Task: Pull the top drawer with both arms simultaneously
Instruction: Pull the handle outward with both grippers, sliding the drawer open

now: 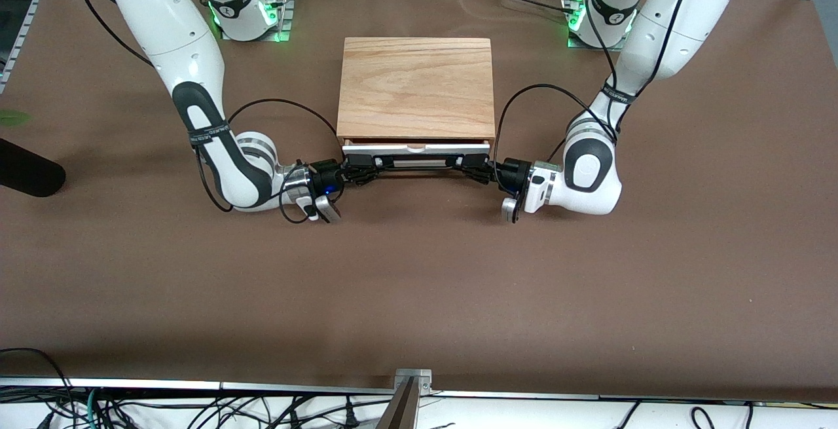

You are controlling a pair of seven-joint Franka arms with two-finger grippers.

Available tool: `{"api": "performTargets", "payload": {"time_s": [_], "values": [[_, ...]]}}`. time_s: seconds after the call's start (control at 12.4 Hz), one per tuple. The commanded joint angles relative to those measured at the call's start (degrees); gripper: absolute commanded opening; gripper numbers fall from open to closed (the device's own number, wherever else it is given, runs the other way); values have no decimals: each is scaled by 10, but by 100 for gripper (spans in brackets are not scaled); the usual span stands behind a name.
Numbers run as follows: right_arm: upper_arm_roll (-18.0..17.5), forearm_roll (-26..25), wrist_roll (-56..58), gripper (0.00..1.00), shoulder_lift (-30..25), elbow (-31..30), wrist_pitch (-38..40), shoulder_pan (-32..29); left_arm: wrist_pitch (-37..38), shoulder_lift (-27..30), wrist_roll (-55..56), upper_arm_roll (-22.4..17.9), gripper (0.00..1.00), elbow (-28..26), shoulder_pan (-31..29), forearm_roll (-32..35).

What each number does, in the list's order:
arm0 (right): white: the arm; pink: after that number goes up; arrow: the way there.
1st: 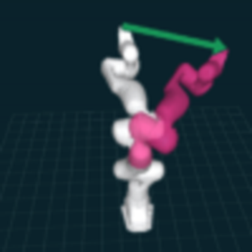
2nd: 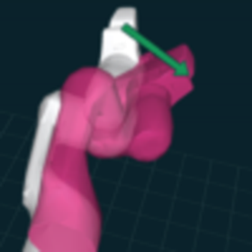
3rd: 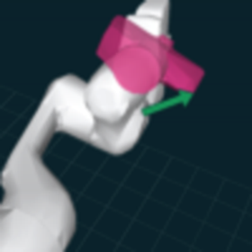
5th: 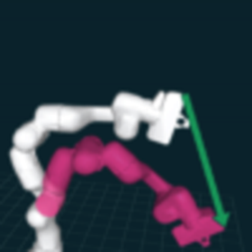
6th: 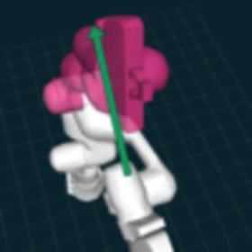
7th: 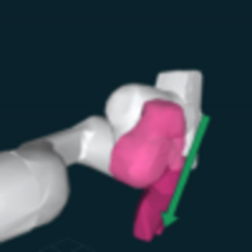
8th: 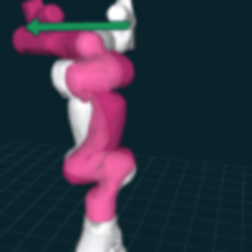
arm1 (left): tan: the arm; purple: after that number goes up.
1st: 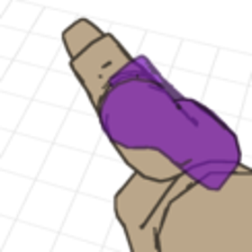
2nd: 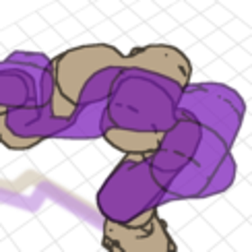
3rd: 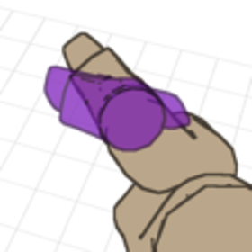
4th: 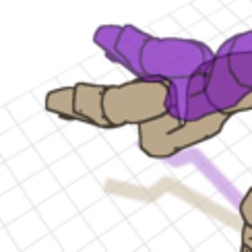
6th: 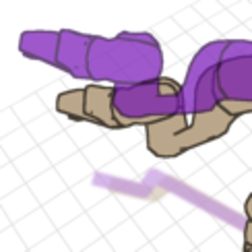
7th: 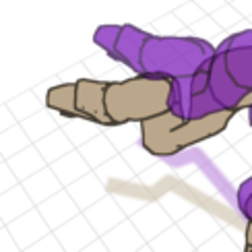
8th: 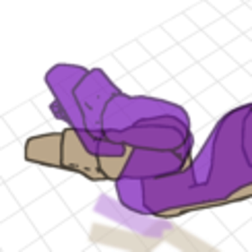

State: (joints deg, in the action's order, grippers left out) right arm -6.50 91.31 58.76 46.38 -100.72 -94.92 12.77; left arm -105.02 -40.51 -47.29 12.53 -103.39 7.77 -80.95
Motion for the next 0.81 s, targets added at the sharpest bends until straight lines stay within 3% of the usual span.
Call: {"api": "performTargets", "payload": {"time_s": [0.0,0.4,0.73], "values": [[0,27,-31,8,63,123,-36,-14,29,-6,80,7,0,53,6,-1],[11,26,-59,8,118,214,-47,-25,29,-29,151,7,0,134,8,0],[25,26,-94,8,120,245,-69,-25,30,-31,155,5,0,153,5,0]]}}
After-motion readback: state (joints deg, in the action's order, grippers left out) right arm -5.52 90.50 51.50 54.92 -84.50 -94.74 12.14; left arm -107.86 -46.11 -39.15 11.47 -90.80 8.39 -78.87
